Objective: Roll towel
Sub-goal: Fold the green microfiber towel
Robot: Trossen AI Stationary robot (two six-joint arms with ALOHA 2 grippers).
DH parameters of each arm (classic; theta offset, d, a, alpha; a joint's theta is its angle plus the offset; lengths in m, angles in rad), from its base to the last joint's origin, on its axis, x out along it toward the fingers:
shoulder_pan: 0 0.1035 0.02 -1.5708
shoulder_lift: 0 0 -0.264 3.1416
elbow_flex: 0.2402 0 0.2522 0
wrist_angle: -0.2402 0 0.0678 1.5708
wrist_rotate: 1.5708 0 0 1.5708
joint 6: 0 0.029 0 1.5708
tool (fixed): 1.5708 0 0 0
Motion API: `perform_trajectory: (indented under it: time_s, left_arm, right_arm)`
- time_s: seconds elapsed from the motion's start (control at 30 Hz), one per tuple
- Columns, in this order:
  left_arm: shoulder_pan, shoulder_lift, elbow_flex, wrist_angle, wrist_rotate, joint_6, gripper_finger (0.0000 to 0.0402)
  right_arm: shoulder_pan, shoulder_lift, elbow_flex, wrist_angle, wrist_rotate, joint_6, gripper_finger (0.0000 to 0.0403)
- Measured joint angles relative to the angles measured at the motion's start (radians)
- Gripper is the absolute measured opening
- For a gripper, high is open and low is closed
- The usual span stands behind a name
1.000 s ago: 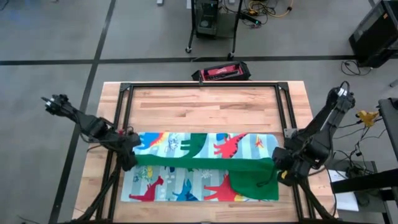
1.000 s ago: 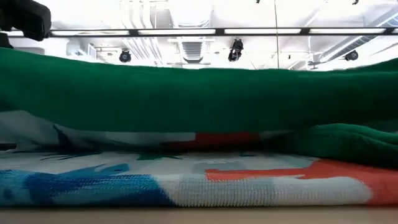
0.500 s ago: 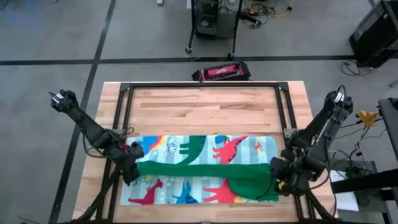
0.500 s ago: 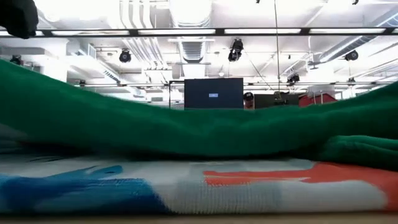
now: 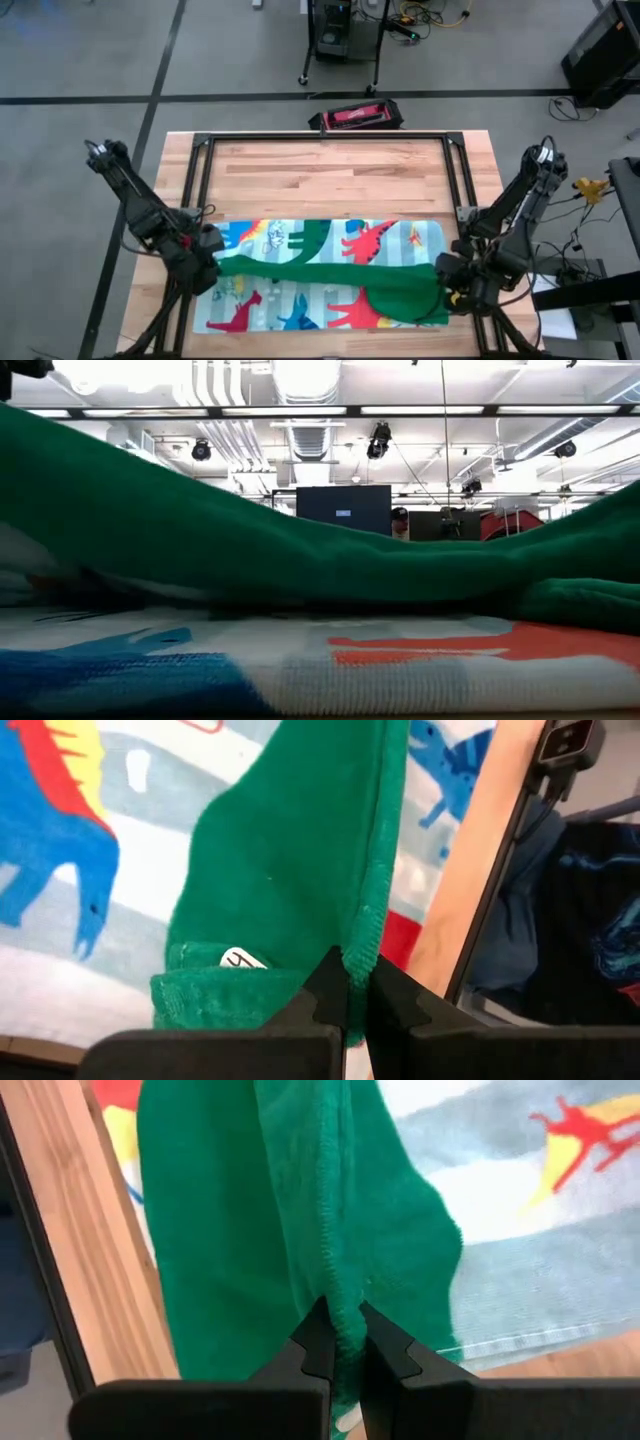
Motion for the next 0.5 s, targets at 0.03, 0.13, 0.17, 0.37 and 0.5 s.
perform_trajectory:
  time_s: [0.03,0.13,0.17,0.37,0.5]
  left_arm:
    - [-0.007,0.002,0.000,-0.002,0.000,-0.009,0.0000]
    - [-0.031,-0.001,0.000,-0.025,-0.004,-0.027,0.0000]
    - [-0.036,-0.008,0.000,-0.036,-0.010,-0.040,0.0000]
    - [-0.076,-0.035,0.000,-0.051,-0.071,-0.096,0.0000]
    - [-0.107,-0.010,-0.004,-0.029,-0.079,-0.132,0.0000]
  right_arm:
    - [0.008,0.000,0.000,0.009,0.003,0.000,0.0003]
    - [0.039,-0.001,0.006,0.018,0.048,-0.010,0.0003]
    - [0.050,-0.005,0.014,0.010,0.071,-0.016,0.0003]
    - [0.130,-0.027,0.057,0.014,0.210,-0.010,0.0003]
    - [0.152,0.014,0.047,-0.043,0.196,0.106,0.0003]
